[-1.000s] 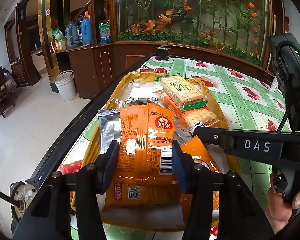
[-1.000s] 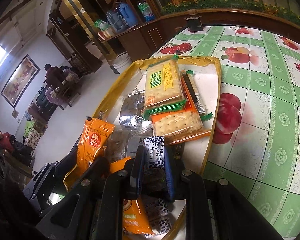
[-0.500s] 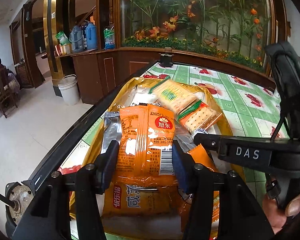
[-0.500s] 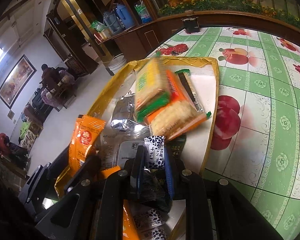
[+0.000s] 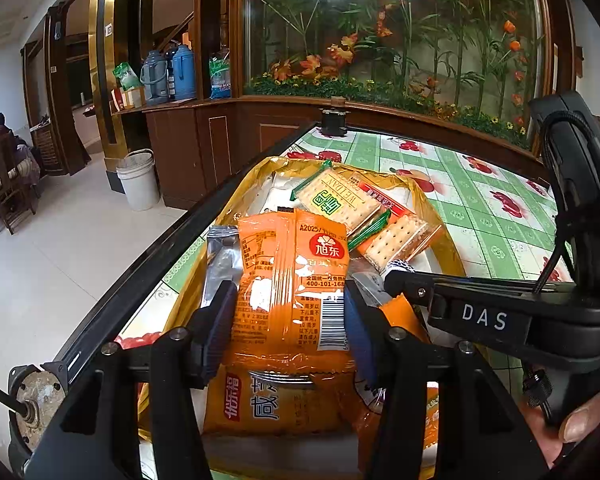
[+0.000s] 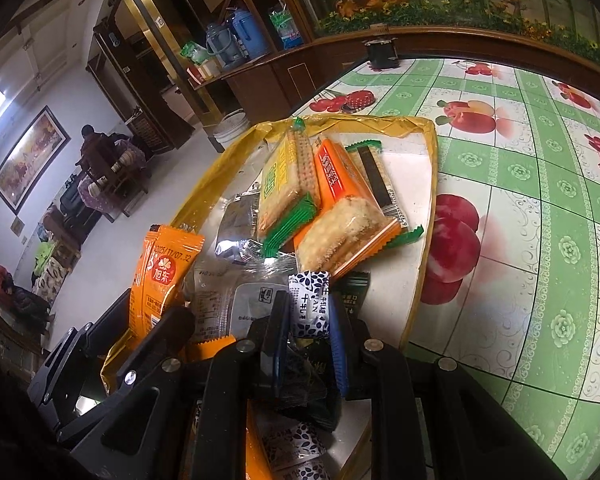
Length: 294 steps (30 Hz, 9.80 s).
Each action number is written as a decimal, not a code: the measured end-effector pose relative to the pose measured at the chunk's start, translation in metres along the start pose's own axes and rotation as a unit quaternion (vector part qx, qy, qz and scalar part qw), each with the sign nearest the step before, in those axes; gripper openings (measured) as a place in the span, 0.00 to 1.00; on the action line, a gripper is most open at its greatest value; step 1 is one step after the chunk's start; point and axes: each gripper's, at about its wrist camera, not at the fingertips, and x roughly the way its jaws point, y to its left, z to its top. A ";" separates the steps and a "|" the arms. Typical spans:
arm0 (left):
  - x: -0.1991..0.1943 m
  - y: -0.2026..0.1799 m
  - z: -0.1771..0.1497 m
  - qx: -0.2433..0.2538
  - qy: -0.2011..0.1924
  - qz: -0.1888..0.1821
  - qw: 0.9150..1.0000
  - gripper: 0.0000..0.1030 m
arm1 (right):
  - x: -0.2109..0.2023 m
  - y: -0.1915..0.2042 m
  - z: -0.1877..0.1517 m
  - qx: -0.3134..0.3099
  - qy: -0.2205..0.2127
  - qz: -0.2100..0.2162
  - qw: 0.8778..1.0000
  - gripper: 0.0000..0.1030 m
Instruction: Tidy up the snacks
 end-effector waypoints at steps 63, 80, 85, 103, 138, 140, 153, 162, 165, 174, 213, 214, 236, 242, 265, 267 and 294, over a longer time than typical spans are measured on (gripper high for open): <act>-0.024 -0.002 0.012 0.021 0.024 0.004 0.999 0.63 | -0.033 -0.008 0.016 0.024 -0.037 0.017 0.999 0.33; -0.089 -0.010 0.002 0.044 -0.019 0.018 0.999 0.72 | -0.097 0.014 0.007 -0.003 -0.089 0.036 0.995 0.44; -0.094 -0.009 -0.002 0.043 -0.021 0.018 0.999 0.73 | -0.103 0.008 -0.008 -0.005 -0.085 0.030 0.996 0.44; -0.114 -0.019 -0.018 0.031 -0.026 0.006 0.999 0.73 | -0.131 -0.016 -0.071 -0.025 -0.081 0.006 0.996 0.46; -0.128 -0.004 -0.052 0.053 -0.025 0.074 0.996 0.87 | -0.130 -0.015 -0.119 -0.080 -0.064 0.011 0.995 0.64; -0.132 -0.002 -0.052 0.047 -0.038 0.062 0.996 0.95 | -0.130 -0.017 -0.119 -0.074 -0.065 0.012 0.995 0.65; -0.122 0.000 -0.044 0.040 -0.018 0.108 0.993 1.00 | -0.138 -0.024 -0.116 -0.055 -0.081 0.005 0.995 0.65; -0.121 0.010 -0.041 0.029 -0.032 0.150 0.988 1.00 | -0.140 -0.020 -0.116 -0.064 -0.083 0.009 0.994 0.65; -0.117 0.010 -0.043 0.021 -0.022 0.142 0.989 1.00 | -0.141 -0.019 -0.116 -0.067 -0.085 0.009 0.994 0.65; -0.111 0.006 -0.049 0.023 -0.005 0.140 0.990 1.00 | -0.142 -0.016 -0.118 -0.074 -0.085 0.007 0.994 0.68; -0.104 0.004 -0.057 0.014 0.017 0.129 0.991 1.00 | -0.139 -0.012 -0.122 -0.087 -0.087 -0.002 0.992 0.69; -0.103 0.003 -0.058 0.015 0.019 0.131 0.991 1.00 | -0.139 -0.011 -0.123 -0.088 -0.087 -0.002 0.992 0.69; -0.099 0.010 -0.058 0.006 0.024 0.131 0.991 1.00 | -0.143 -0.010 -0.123 -0.090 -0.087 -0.002 0.992 0.69; -0.099 0.007 -0.056 0.012 0.025 0.132 0.991 1.00 | -0.143 -0.009 -0.123 -0.091 -0.086 -0.001 0.992 0.69; -0.109 0.006 -0.050 0.019 0.009 0.145 0.989 1.00 | -0.141 -0.010 -0.122 -0.088 -0.086 0.000 0.992 0.69; -0.109 0.008 -0.049 0.017 0.009 0.143 0.989 1.00 | -0.140 -0.010 -0.122 -0.088 -0.086 0.000 0.992 0.69; -0.108 0.020 -0.045 -0.006 0.016 0.151 0.988 1.00 | -0.140 -0.010 -0.122 -0.090 -0.085 0.000 0.992 0.69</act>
